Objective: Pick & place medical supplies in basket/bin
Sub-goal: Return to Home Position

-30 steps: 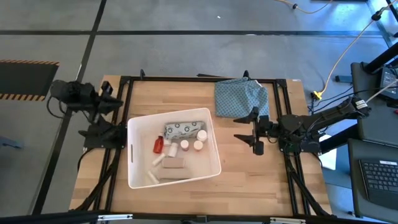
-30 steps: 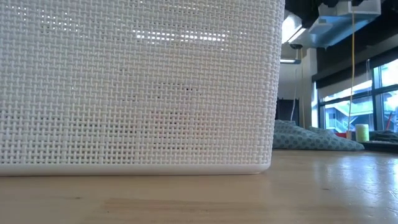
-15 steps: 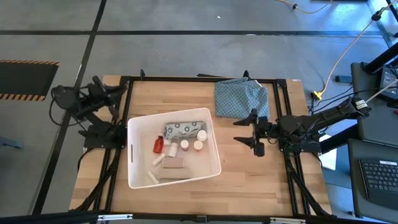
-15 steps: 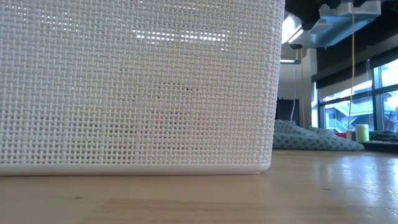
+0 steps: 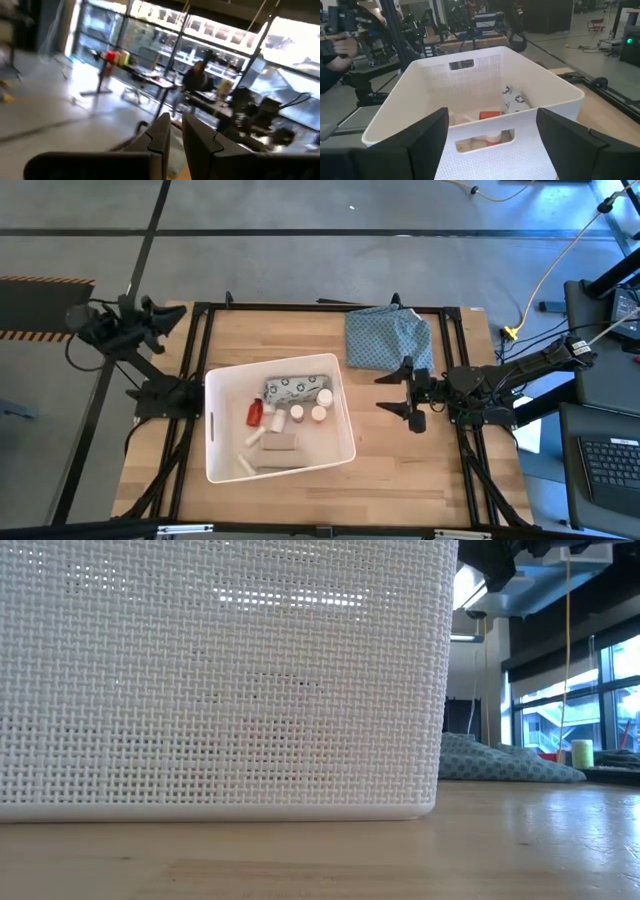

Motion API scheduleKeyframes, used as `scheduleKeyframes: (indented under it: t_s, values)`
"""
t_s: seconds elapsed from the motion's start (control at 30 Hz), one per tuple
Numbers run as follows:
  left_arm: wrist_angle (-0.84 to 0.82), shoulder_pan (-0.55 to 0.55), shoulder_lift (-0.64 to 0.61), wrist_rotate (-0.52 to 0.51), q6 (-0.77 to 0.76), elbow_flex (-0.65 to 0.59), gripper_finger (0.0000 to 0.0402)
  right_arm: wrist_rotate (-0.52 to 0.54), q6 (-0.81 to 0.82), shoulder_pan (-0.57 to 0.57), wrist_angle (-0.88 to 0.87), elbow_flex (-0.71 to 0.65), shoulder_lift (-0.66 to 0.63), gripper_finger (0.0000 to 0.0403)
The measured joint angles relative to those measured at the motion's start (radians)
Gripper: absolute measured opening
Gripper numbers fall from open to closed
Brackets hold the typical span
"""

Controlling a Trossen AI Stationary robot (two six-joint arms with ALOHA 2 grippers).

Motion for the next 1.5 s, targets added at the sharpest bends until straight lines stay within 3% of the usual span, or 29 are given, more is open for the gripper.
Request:
scheduleKeyframes:
  t_s: [0.07,0.23,0.3,0.53,0.87,1.1,1.2,1.27,1.5]
  values:
    - [0.008,0.002,-0.015,-0.040,0.102,0.000,0.0040,0.000,0.006,0.000,0.005,0.000,0.000,0.0303]
    - [-0.007,0.047,-0.009,-0.400,0.087,-0.006,0.0039,0.000,0.034,0.000,0.019,0.000,0.000,0.0303]
    - [0.001,0.071,-0.002,-0.453,0.114,-0.009,0.0040,0.000,0.058,0.000,0.025,0.000,0.000,0.0303]
    - [0.038,0.262,0.066,-0.452,0.272,-0.012,0.0042,0.001,0.078,0.000,0.024,0.000,0.000,0.0303]
    - [0.077,0.839,0.075,-0.452,0.259,-0.017,0.0041,0.001,0.070,0.000,0.023,0.000,0.000,0.0303]
    - [0.042,1.066,0.076,-0.265,0.187,-0.046,0.0041,0.001,0.046,0.000,0.022,0.000,0.000,0.0303]
    - [0.084,1.136,0.079,-0.439,0.343,-0.026,0.0039,-0.011,0.048,0.000,0.014,0.000,0.000,0.0303]
    - [0.083,1.194,0.057,-0.420,0.415,0.009,0.0038,-0.030,0.049,0.000,0.008,0.000,0.001,0.0303]
    - [0.101,1.413,0.021,-0.445,0.454,0.089,0.0042,-0.031,0.022,0.000,0.008,0.000,0.001,0.0303]
